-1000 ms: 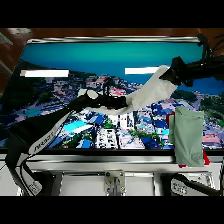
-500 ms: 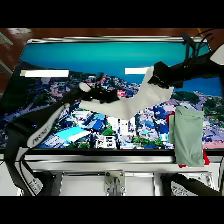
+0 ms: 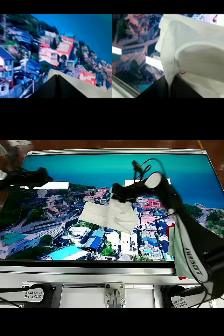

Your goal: Fold the shirts.

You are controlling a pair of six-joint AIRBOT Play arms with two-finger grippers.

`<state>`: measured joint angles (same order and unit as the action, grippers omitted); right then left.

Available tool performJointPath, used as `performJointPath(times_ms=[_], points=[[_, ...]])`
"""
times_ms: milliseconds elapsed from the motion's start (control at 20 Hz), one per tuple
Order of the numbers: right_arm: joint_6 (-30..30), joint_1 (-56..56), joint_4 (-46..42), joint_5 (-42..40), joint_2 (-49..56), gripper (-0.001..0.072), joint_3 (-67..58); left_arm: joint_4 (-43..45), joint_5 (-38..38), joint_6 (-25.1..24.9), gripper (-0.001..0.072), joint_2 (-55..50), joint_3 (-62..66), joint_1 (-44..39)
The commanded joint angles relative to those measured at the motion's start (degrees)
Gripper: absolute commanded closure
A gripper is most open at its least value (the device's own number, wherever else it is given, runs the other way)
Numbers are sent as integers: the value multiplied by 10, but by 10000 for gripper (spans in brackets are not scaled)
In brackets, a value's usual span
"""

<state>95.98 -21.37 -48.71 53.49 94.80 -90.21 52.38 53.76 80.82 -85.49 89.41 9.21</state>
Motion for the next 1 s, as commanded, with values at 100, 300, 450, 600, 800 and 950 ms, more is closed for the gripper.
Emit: performJointPath(times_ms=[100, 300, 450, 600, 800, 950], points=[[-47, -72, 218, -171, 139, 648, -1, 12, 65, -33, 670, 112, 0, 58], [-117, -91, 384, -202, 180, 147, -1, 12, 82, -37, 670, 123, -8, 23], [-201, -71, 460, -152, 172, 126, -1, 12, 74, -37, 670, 120, -32, -9], [-208, -5, 404, 8, 149, 128, -1, 12, 59, -37, 670, 120, -58, -28], [-101, 110, 115, 224, 84, 128, -1, 12, 50, -37, 670, 120, -62, -27], [-16, 167, -172, 341, 47, 6, 8, 12, 50, -37, 669, 120, -62, -27]])
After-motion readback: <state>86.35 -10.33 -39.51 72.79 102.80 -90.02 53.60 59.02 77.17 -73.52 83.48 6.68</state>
